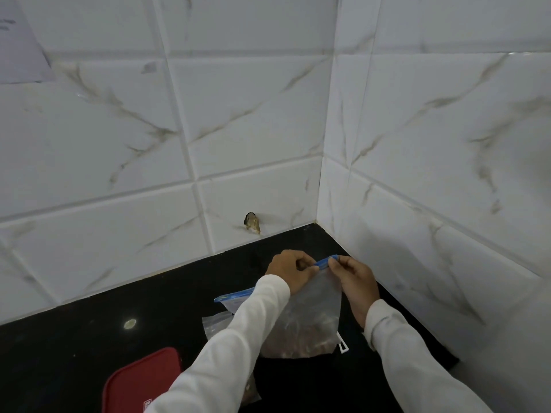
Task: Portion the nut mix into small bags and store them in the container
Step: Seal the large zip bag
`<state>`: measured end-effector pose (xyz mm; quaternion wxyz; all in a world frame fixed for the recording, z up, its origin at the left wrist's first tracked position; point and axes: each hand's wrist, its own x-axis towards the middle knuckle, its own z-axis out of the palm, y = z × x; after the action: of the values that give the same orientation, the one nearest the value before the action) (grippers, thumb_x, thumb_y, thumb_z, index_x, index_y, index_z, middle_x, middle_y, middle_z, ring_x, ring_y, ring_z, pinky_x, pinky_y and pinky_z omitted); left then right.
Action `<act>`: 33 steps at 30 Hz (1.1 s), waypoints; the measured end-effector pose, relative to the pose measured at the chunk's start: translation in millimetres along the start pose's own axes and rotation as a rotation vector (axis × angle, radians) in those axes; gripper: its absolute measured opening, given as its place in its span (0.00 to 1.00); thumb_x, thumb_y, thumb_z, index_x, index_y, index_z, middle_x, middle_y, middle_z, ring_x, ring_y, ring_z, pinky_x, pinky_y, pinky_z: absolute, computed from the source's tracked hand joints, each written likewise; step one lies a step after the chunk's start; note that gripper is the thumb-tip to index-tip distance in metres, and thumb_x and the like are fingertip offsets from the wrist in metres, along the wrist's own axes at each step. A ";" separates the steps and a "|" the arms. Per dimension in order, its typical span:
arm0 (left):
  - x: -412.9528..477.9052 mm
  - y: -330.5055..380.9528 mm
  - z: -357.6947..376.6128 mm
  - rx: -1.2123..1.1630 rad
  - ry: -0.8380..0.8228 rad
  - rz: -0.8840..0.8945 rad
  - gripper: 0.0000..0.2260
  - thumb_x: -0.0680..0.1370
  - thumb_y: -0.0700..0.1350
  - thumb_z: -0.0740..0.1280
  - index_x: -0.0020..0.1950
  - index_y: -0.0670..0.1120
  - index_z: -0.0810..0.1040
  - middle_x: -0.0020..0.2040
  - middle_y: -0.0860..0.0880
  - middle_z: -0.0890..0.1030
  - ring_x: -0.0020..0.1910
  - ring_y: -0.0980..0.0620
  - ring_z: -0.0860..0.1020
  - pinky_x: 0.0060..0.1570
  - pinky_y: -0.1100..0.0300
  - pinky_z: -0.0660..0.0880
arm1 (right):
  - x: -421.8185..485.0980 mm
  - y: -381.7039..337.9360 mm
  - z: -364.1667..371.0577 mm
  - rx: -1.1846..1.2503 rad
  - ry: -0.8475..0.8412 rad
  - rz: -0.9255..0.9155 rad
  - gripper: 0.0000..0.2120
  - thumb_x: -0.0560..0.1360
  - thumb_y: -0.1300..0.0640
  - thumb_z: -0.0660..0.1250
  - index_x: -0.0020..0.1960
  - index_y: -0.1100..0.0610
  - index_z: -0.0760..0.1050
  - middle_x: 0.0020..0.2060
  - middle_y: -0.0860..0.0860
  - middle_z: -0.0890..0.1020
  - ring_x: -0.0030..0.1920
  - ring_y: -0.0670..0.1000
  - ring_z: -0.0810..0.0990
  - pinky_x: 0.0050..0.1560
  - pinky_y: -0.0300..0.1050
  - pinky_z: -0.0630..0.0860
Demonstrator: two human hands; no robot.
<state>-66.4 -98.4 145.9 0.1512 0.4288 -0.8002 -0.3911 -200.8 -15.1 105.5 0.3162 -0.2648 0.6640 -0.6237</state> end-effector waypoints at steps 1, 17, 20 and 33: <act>0.8 1.7 0.7 -0.002 0.007 0.000 0.07 0.77 0.49 0.71 0.54 0.52 0.82 0.48 0.53 0.81 0.49 0.54 0.79 0.57 0.56 0.76 | 0.3 -0.6 1.0 -0.011 -0.004 -0.002 0.09 0.76 0.55 0.69 0.55 0.55 0.80 0.49 0.52 0.84 0.52 0.51 0.82 0.55 0.50 0.79; 2.8 12.2 12.7 -0.050 0.037 -0.074 0.05 0.76 0.47 0.71 0.51 0.51 0.83 0.42 0.54 0.80 0.46 0.53 0.79 0.54 0.57 0.77 | 2.5 -2.5 6.6 -0.415 0.060 -0.089 0.05 0.78 0.57 0.65 0.51 0.56 0.79 0.45 0.50 0.82 0.48 0.51 0.80 0.52 0.47 0.76; 2.9 13.9 15.5 -0.034 0.051 -0.052 0.04 0.76 0.46 0.72 0.50 0.50 0.83 0.40 0.53 0.80 0.44 0.53 0.79 0.53 0.59 0.77 | -1.0 -7.2 7.8 -0.450 0.092 -0.120 0.05 0.78 0.62 0.65 0.51 0.57 0.79 0.44 0.50 0.80 0.47 0.49 0.77 0.49 0.41 0.69; -3.4 19.2 30.7 -0.103 0.154 0.011 0.04 0.77 0.44 0.70 0.51 0.48 0.81 0.48 0.50 0.82 0.47 0.53 0.78 0.56 0.58 0.77 | -12.1 3.2 9.9 -0.206 0.163 -0.092 0.09 0.78 0.50 0.65 0.43 0.53 0.78 0.38 0.49 0.81 0.42 0.49 0.80 0.43 0.43 0.75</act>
<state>-93.1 -74.1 140.8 0.2361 0.4448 -0.7674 -0.3968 -185.3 -12.4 103.2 0.2034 -0.2747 0.7350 -0.5856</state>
